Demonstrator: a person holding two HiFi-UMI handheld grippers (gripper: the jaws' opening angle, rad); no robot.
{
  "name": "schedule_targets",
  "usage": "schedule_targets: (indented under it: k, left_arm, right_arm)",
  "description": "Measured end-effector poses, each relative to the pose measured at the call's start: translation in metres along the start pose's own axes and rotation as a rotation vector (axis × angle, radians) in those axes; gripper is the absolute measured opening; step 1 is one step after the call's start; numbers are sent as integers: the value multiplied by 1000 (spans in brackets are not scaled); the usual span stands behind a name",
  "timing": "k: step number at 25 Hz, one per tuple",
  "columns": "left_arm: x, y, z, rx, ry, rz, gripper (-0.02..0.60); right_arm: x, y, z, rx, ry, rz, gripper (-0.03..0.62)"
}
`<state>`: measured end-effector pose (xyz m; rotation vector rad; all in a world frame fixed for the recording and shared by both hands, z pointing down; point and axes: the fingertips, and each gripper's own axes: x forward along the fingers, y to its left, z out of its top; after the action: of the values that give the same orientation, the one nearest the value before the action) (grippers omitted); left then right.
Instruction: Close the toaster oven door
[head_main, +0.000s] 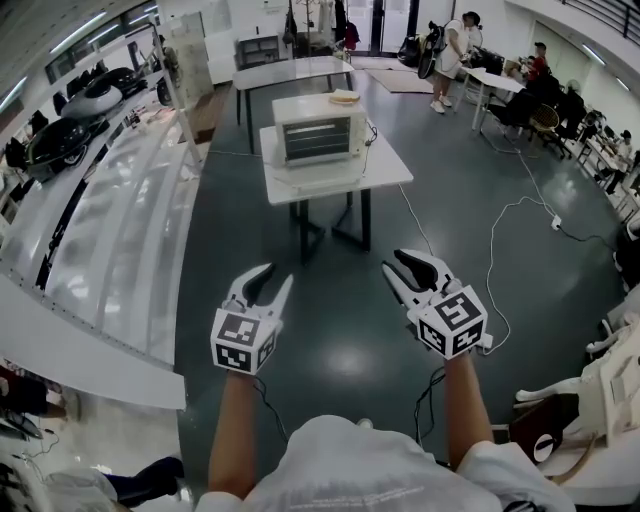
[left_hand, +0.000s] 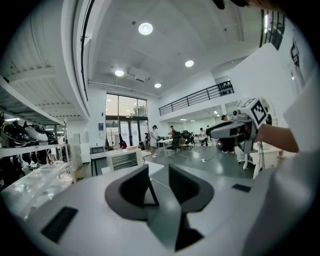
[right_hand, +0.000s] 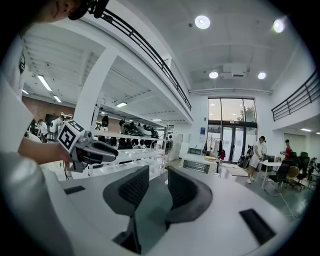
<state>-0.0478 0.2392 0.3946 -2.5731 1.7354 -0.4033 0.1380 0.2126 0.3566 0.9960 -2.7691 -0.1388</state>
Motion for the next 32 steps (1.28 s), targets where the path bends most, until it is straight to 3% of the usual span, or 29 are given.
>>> schedule_targets:
  k: [19, 26, 32]
  left_arm:
    - [-2, 56, -28, -25, 4, -28, 123]
    - [37, 80, -30, -19, 22, -14, 123]
    - [101, 108, -22, -16, 36, 22, 123]
  right_arm:
    - [37, 10, -11, 47, 48, -88, 110]
    - [72, -25, -13, 53, 27, -93, 110]
    - [116, -90, -21, 66, 6, -81, 110]
